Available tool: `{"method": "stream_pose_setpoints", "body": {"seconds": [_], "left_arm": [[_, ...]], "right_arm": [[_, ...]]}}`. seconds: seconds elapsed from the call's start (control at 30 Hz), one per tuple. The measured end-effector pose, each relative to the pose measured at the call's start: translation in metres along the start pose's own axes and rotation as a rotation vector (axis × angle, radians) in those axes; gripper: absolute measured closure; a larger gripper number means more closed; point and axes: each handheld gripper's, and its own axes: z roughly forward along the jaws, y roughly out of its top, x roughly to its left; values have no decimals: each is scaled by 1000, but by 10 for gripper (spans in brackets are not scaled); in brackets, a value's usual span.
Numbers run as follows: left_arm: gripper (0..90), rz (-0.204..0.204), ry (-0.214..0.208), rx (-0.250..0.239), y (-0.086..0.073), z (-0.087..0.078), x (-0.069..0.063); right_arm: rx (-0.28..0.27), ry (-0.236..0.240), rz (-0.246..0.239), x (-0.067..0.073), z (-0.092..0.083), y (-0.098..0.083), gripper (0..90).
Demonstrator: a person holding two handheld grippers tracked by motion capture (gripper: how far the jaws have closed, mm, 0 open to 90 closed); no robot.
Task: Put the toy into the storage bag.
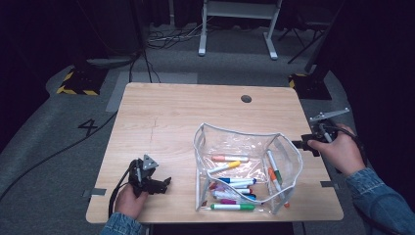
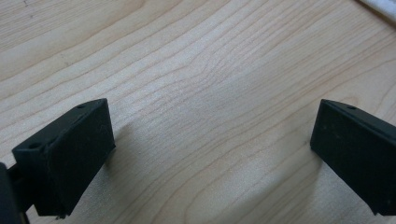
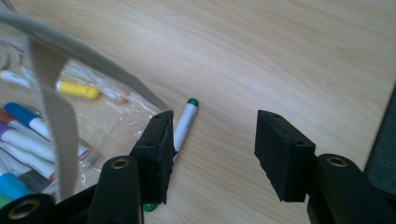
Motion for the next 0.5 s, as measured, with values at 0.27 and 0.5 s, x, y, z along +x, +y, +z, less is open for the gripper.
{"method": "stream_pose_setpoints", "body": {"seconds": [0.27, 0.5], "left_arm": [[0, -1, -1, 0, 0, 0, 0], [0, 0, 2, 2, 0, 0, 0]], "right_arm": [[52, 38, 18, 2, 33, -16, 477], [75, 77, 17, 8, 59, -27, 478]]}}
